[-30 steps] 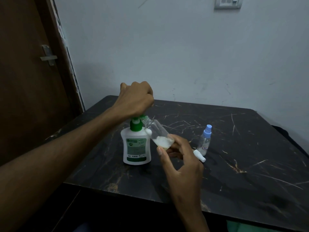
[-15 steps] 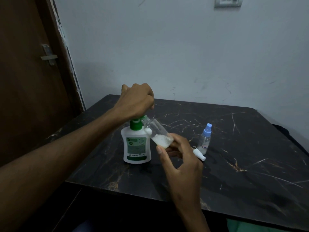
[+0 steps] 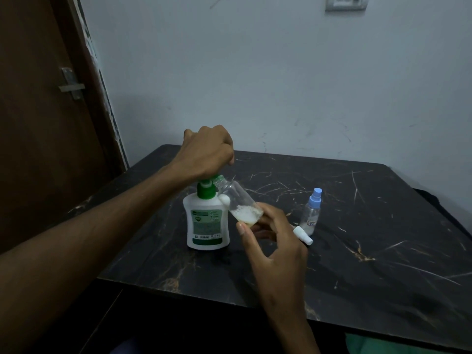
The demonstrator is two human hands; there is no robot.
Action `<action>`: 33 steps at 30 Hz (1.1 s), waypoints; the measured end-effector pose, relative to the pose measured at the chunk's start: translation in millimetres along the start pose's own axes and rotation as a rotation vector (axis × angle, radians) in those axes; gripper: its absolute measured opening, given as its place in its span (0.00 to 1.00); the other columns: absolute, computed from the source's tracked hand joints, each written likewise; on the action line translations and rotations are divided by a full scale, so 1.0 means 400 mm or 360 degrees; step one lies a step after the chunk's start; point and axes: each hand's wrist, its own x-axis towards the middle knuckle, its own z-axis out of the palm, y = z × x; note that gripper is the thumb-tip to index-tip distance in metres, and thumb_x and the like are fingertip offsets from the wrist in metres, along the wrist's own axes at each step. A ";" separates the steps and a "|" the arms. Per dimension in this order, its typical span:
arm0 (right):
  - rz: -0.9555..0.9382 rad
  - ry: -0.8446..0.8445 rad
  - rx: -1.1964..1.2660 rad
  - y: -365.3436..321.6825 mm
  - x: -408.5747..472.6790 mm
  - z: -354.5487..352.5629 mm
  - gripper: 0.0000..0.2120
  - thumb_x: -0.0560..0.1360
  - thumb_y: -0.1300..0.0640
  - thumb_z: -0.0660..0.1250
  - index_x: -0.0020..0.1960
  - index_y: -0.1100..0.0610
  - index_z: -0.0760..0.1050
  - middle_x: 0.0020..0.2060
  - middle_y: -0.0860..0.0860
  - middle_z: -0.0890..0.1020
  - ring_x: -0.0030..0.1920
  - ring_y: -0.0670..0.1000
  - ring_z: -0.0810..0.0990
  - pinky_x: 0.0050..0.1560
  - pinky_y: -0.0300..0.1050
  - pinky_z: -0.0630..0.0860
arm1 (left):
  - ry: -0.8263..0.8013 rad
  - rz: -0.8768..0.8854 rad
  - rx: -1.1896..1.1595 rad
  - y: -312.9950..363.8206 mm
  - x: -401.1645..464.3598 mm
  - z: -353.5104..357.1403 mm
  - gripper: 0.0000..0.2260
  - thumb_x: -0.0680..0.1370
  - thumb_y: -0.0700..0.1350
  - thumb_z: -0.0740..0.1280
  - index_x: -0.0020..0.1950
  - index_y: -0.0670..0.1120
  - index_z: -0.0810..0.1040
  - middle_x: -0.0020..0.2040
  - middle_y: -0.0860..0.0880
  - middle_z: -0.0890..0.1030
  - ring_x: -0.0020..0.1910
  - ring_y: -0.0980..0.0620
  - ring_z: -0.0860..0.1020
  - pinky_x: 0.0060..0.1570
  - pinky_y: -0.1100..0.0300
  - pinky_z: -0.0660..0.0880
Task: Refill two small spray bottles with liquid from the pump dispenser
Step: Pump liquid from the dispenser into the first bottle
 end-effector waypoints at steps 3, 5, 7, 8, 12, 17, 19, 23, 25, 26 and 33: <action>0.0015 -0.0025 0.0000 0.004 0.007 0.002 0.18 0.77 0.47 0.74 0.65 0.46 0.77 0.51 0.40 0.84 0.53 0.44 0.84 0.53 0.43 0.81 | 0.0007 -0.0005 -0.0012 -0.001 0.002 0.000 0.10 0.76 0.41 0.66 0.40 0.48 0.86 0.51 0.53 0.85 0.52 0.50 0.78 0.61 0.46 0.62; 0.0021 -0.0068 -0.0022 0.006 0.018 0.000 0.18 0.77 0.47 0.74 0.65 0.46 0.77 0.52 0.40 0.84 0.53 0.44 0.84 0.53 0.44 0.81 | -0.0006 -0.0007 0.0004 -0.002 0.000 0.001 0.10 0.76 0.41 0.66 0.41 0.48 0.86 0.50 0.52 0.85 0.51 0.51 0.78 0.62 0.46 0.62; -0.0013 -0.0140 -0.0082 0.009 0.034 -0.008 0.20 0.77 0.46 0.74 0.67 0.46 0.77 0.53 0.39 0.84 0.53 0.43 0.83 0.53 0.44 0.81 | -0.0023 0.0009 0.0040 -0.002 0.002 -0.002 0.10 0.77 0.41 0.65 0.42 0.48 0.86 0.49 0.52 0.85 0.50 0.50 0.78 0.62 0.46 0.62; -0.0040 -0.0175 -0.0119 0.010 0.044 -0.014 0.21 0.76 0.45 0.74 0.67 0.46 0.76 0.54 0.39 0.83 0.53 0.43 0.83 0.54 0.43 0.81 | -0.0023 0.0015 0.0039 -0.002 0.003 -0.004 0.10 0.77 0.41 0.65 0.42 0.47 0.86 0.49 0.51 0.85 0.50 0.50 0.78 0.62 0.46 0.62; -0.0155 -0.0209 -0.0234 0.026 0.074 -0.028 0.22 0.77 0.45 0.73 0.68 0.48 0.77 0.54 0.40 0.83 0.52 0.43 0.82 0.53 0.45 0.81 | -0.0017 -0.0006 -0.0026 -0.006 0.012 -0.003 0.09 0.76 0.41 0.66 0.41 0.48 0.86 0.49 0.53 0.85 0.52 0.50 0.78 0.60 0.47 0.62; -0.0318 -0.0169 -0.0305 0.048 0.061 -0.020 0.20 0.78 0.44 0.72 0.67 0.50 0.78 0.54 0.40 0.82 0.53 0.41 0.80 0.53 0.43 0.80 | -0.0019 -0.0017 -0.0045 -0.011 0.006 0.005 0.10 0.77 0.41 0.66 0.40 0.48 0.86 0.49 0.53 0.85 0.52 0.50 0.78 0.59 0.48 0.62; -0.0343 -0.0144 -0.0332 0.051 0.057 -0.016 0.22 0.78 0.43 0.71 0.68 0.51 0.77 0.54 0.42 0.82 0.52 0.41 0.81 0.53 0.42 0.80 | 0.0003 -0.0034 -0.0058 -0.012 0.008 0.002 0.10 0.76 0.41 0.66 0.40 0.48 0.86 0.49 0.53 0.85 0.52 0.51 0.78 0.58 0.49 0.62; -0.0352 -0.0146 -0.0351 0.057 0.054 -0.011 0.24 0.78 0.42 0.70 0.70 0.53 0.76 0.55 0.45 0.83 0.51 0.42 0.81 0.53 0.44 0.80 | 0.0035 -0.0032 -0.0046 -0.010 0.005 0.007 0.11 0.77 0.41 0.65 0.40 0.48 0.85 0.48 0.53 0.85 0.51 0.51 0.79 0.62 0.46 0.63; -0.0346 -0.0152 -0.0356 0.058 0.054 -0.012 0.26 0.78 0.43 0.70 0.72 0.54 0.75 0.57 0.45 0.83 0.53 0.42 0.82 0.55 0.45 0.81 | 0.0037 -0.0030 -0.0040 -0.009 -0.001 0.009 0.10 0.77 0.41 0.65 0.41 0.48 0.85 0.49 0.53 0.85 0.51 0.51 0.79 0.64 0.45 0.64; -0.0337 -0.0149 -0.0360 0.059 0.055 -0.013 0.27 0.78 0.44 0.71 0.73 0.54 0.74 0.58 0.45 0.83 0.54 0.43 0.82 0.56 0.45 0.81 | 0.0032 -0.0032 -0.0037 -0.008 -0.001 0.007 0.10 0.77 0.41 0.65 0.41 0.48 0.85 0.49 0.52 0.85 0.51 0.51 0.79 0.64 0.45 0.64; -0.0365 -0.0102 -0.0396 0.063 0.054 -0.008 0.26 0.78 0.50 0.73 0.73 0.56 0.74 0.59 0.48 0.82 0.56 0.44 0.82 0.57 0.45 0.81 | 0.0036 -0.0065 -0.0081 -0.009 0.000 0.003 0.11 0.76 0.40 0.65 0.39 0.49 0.86 0.48 0.53 0.85 0.52 0.51 0.79 0.62 0.46 0.65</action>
